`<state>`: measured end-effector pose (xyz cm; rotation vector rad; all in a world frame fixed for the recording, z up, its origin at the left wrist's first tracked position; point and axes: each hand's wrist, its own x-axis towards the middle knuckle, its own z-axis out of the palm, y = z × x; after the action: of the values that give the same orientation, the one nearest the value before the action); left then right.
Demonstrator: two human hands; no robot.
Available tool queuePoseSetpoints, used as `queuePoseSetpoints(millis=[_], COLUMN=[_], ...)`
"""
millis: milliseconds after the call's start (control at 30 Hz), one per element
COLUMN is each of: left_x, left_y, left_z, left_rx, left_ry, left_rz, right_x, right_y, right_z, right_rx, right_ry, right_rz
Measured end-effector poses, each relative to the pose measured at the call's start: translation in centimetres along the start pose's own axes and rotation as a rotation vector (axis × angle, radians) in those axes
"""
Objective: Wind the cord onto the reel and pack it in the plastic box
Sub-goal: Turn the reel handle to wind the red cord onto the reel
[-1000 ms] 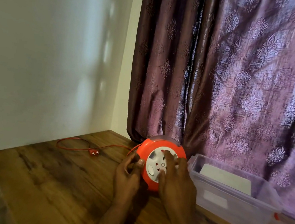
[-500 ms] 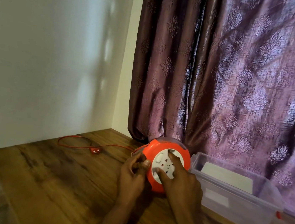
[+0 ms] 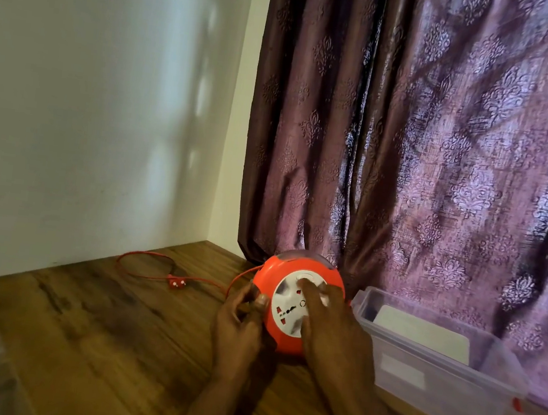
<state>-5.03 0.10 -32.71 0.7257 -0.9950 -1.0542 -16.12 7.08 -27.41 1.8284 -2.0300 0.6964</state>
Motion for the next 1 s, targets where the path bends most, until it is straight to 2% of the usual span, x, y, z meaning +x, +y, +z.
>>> queuePoseSetpoints(millis=[133,300,400,567,667,767,833,900,1000], left_x=[0.0,-0.2,0.0,0.1,0.2,0.6,0.7,0.6,0.6], left_y=[0.0,-0.3,-0.4,-0.7,-0.6,-1.1,-1.0,-0.9,-0.8], left_z=[0.0,0.4,0.4,0.3,0.2,-0.2,-0.2,-0.1,-0.1], left_rx=[0.002,-0.054,-0.07,-0.069,-0.066,-0.036,-0.036,-0.043,-0.07], left_ry=[0.001,-0.031,-0.079,-0.123,-0.107,-0.053,-0.027,-0.022,-0.024], left_rz=[-0.029,-0.048,-0.012,0.018,0.027,0.042,0.029,0.014,0.016], right_x=[-0.2,-0.1,-0.2,-0.1,0.1,0.2,0.2,0.2,0.1], right_y=[-0.2,0.2,0.1,0.0,-0.4,-0.6,-0.7,-0.6,-0.2], right_z=[0.2,0.2,0.2,-0.2,-0.5,-0.7,-0.9,-0.8,-0.8], right_rx=[-0.064,-0.056,0.038,0.366,0.649,1.114,1.238,1.028,0.41], right_ry=[-0.217,-0.12,-0.064,0.002,-0.009,-0.117,-0.182,-0.133,0.032], right_rz=[-0.077,-0.031,0.047,0.302,0.399,0.535,0.583,0.523,0.318])
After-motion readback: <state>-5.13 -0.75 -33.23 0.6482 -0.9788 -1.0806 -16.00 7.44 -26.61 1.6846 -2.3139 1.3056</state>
